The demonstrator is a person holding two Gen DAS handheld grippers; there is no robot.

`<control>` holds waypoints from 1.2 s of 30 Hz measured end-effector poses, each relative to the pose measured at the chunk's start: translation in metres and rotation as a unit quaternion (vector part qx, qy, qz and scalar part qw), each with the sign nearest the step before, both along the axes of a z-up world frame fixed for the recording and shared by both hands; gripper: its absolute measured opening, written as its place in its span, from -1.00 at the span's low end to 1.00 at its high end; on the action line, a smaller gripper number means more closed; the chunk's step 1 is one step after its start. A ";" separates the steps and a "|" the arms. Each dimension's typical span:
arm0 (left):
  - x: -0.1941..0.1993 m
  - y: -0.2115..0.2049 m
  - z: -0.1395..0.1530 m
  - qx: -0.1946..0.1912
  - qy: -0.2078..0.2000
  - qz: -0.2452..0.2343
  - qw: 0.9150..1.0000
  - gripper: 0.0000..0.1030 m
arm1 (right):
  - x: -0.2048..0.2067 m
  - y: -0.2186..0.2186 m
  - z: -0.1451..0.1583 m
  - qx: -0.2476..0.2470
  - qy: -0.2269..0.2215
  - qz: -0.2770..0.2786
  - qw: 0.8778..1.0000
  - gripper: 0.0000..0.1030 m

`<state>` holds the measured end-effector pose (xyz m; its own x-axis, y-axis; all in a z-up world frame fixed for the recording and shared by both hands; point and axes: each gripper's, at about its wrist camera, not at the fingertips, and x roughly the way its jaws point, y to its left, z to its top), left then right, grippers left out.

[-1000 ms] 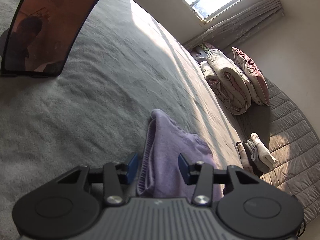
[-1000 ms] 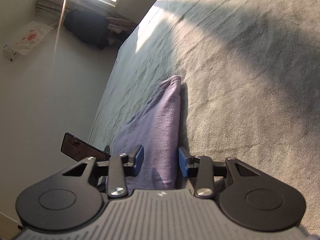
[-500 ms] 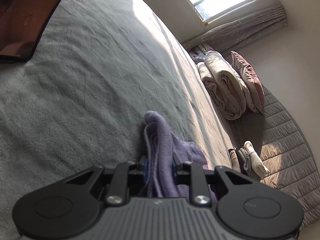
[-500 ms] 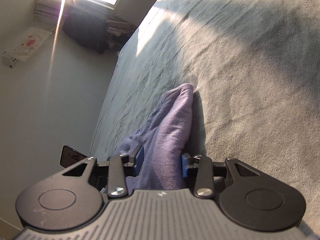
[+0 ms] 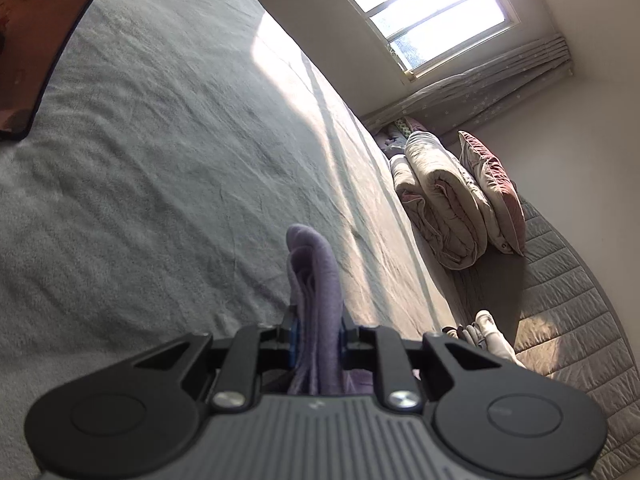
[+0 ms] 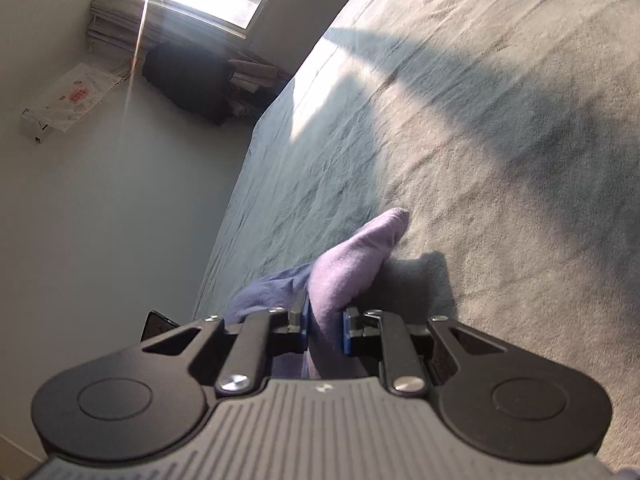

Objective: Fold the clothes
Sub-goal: 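Carry the folded pants with both grippers onto the clothes stack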

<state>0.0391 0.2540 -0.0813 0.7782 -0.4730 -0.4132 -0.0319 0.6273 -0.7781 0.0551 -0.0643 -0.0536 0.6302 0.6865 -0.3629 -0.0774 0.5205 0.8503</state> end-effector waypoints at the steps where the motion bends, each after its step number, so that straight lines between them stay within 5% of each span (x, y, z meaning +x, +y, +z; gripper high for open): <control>1: 0.000 -0.006 0.003 0.000 -0.003 0.001 1.000 -0.66 | -0.001 -0.006 0.004 0.000 -0.004 -0.001 1.000 -0.63; 17: 0.038 -0.164 0.074 0.014 -0.054 -0.064 0.996 -0.66 | 0.001 -0.155 0.088 -0.056 -0.083 -0.059 0.993 -0.63; 36: 0.162 -0.422 0.161 0.024 -0.122 -0.178 0.976 -0.66 | 0.084 -0.387 0.181 -0.109 -0.165 -0.151 0.969 -0.63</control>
<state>0.2014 -0.1676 0.0799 0.6457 -0.7160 -0.2652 0.3774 0.6012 -0.7044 0.1391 -0.4517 0.1277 0.8964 0.3829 -0.2232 -0.1432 0.7268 0.6718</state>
